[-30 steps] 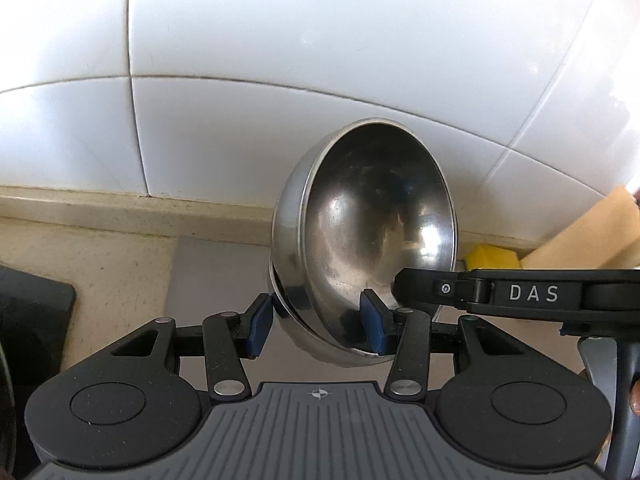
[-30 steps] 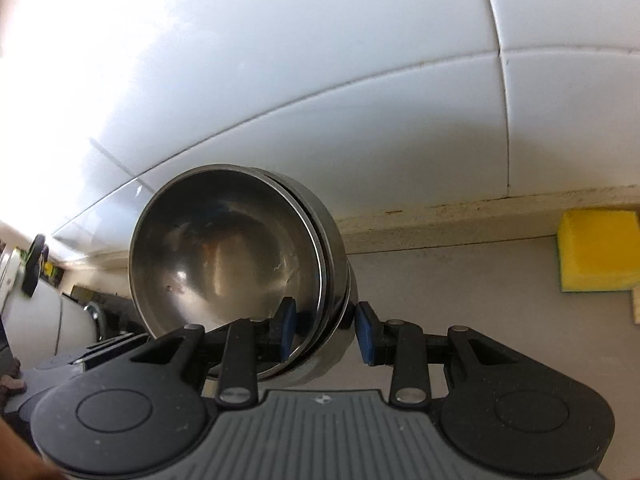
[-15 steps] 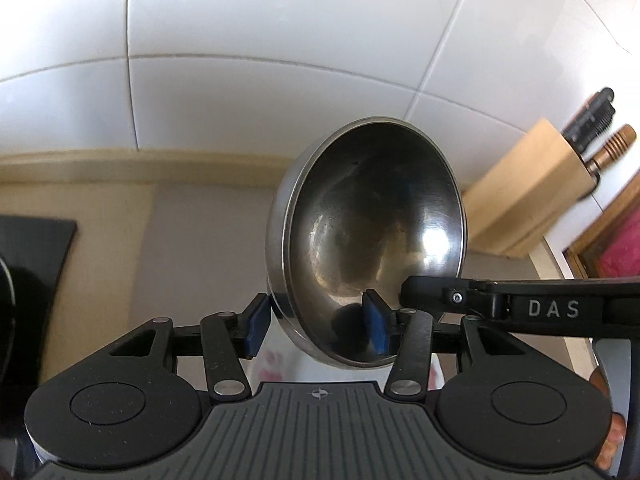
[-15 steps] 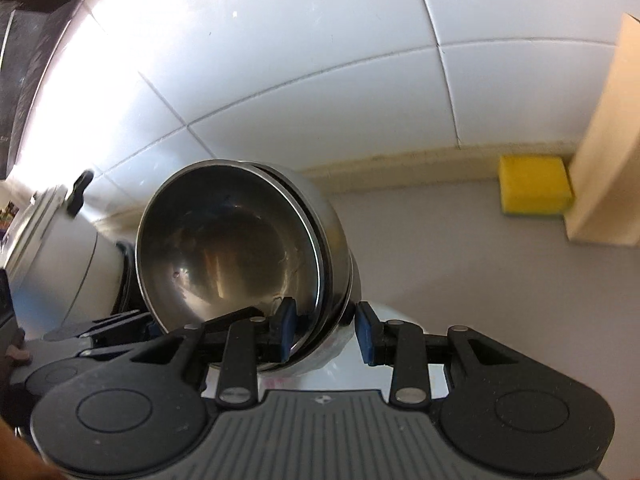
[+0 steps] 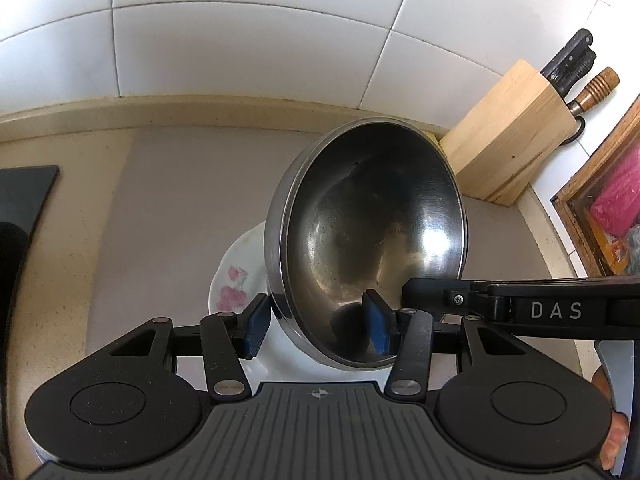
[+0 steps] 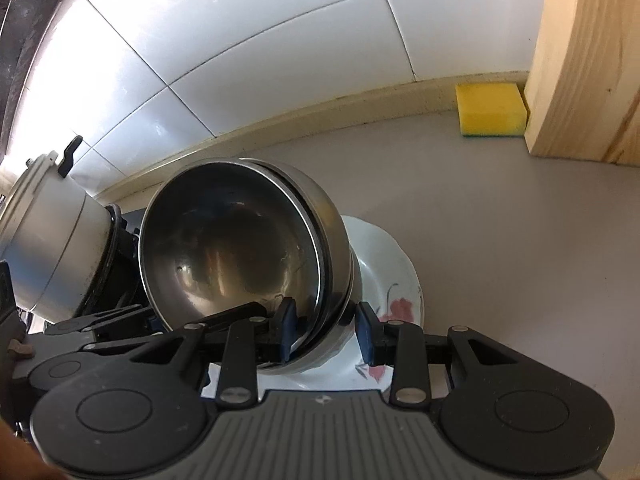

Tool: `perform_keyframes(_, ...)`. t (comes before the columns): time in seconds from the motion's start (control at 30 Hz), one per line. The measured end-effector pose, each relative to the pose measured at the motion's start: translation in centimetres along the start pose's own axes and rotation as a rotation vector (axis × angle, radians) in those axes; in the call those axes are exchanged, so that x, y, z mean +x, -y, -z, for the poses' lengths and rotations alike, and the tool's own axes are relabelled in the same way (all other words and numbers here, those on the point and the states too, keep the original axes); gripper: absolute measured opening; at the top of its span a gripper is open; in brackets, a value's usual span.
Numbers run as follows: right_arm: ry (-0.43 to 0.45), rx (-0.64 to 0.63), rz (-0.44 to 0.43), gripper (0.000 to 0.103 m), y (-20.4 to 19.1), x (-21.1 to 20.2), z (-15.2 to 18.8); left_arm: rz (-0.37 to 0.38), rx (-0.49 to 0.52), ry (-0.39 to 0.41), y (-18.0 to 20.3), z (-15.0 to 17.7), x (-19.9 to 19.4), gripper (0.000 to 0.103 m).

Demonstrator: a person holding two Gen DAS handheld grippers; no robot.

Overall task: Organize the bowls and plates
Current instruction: 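Lower the held bowl stack onto the pink-flowered plate stack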

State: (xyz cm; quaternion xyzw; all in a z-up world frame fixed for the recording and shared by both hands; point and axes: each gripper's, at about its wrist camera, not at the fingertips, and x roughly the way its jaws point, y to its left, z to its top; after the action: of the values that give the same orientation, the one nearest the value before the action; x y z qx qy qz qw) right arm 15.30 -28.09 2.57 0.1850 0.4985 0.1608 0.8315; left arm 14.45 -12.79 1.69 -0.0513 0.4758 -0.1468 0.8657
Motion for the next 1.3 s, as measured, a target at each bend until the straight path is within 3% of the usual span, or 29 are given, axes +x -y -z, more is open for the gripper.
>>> perform_keyframes(0.63, -0.028, -0.013, 0.006, 0.016, -0.2, 0.4, 0.3, -0.015, -0.002, 0.0, 0.4, 0.8, 0.7, 0.051)
perform_keyframes(1.0, -0.037, -0.001, -0.007, 0.016, 0.3, 0.5, -0.2, 0.024, -0.018, -0.01, -0.7, 0.4, 1.0, 0.05)
perform_keyframes(1.3, 0.065, -0.017, -0.006, 0.017, -0.6, -1.3, -3.0, 0.021, -0.054, 0.045, -2.3, -1.7, -0.3, 0.052)
